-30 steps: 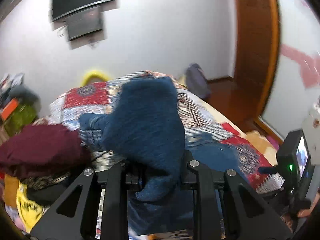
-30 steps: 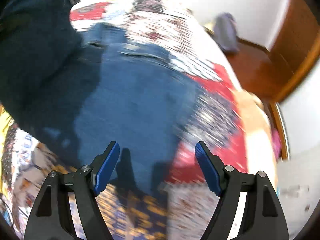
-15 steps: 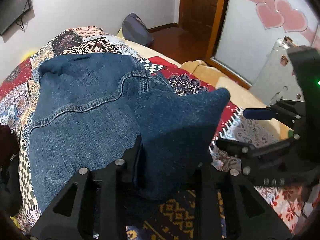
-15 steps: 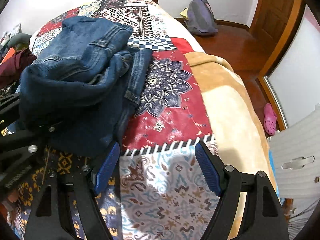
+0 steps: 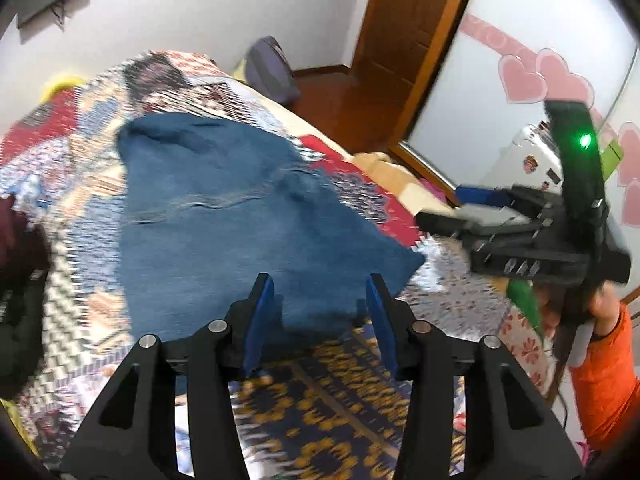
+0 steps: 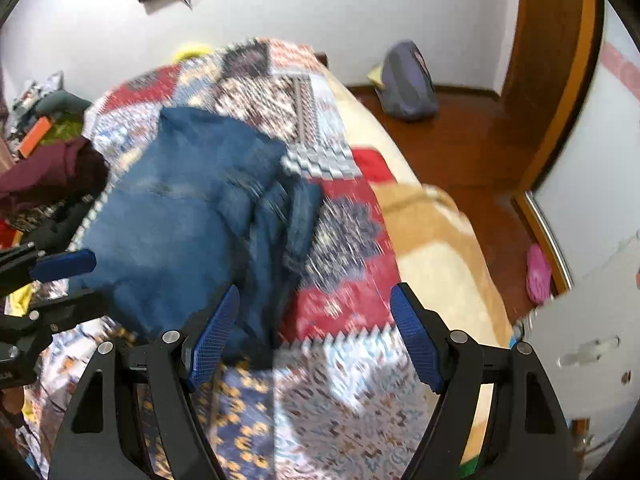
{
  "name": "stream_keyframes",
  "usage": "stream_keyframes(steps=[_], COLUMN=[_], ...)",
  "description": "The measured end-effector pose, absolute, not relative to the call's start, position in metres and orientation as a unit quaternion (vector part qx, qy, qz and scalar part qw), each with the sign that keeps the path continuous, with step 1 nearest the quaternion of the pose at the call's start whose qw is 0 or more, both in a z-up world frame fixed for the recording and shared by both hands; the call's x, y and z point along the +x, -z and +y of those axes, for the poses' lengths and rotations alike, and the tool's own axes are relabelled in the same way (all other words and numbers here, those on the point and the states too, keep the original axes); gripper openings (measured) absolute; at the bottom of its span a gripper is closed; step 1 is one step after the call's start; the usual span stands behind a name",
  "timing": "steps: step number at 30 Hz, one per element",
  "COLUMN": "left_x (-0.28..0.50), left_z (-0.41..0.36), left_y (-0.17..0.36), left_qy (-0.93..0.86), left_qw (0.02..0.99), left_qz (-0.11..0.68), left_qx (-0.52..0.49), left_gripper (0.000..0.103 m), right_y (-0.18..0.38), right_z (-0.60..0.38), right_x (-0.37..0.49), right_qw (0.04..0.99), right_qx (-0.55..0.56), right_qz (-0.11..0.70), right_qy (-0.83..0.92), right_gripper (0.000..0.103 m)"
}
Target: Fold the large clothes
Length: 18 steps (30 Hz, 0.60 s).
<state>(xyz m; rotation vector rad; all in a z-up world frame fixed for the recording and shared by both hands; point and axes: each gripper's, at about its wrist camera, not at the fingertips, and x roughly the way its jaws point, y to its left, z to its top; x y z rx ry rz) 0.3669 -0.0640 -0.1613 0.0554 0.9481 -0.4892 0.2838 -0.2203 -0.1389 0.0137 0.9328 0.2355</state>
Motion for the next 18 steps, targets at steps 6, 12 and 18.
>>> stream_keyframes(steps=[6,12,18], left_x=[0.384,0.382,0.374], left_z=[-0.002,0.040,0.041], left_y=[0.180,0.220,0.235], left_qy=[0.118,0.109,0.102], left_qw=[0.879,0.863,0.871], left_qz=[0.461,0.491,0.478], left_qx=[0.033,-0.050,-0.058], left_gripper=[0.049,0.056,0.062], right_y=[0.142,0.185,0.220], right_z=[-0.192,-0.175,-0.204], right_x=[0.299,0.304,0.292], right_qw=[0.884,0.855,0.832], right_qx=[0.032,0.018,0.090], right_qz=[0.445,0.495,0.524], right_qy=[-0.142,-0.151,-0.160], right_gripper=[0.075,0.075,0.088])
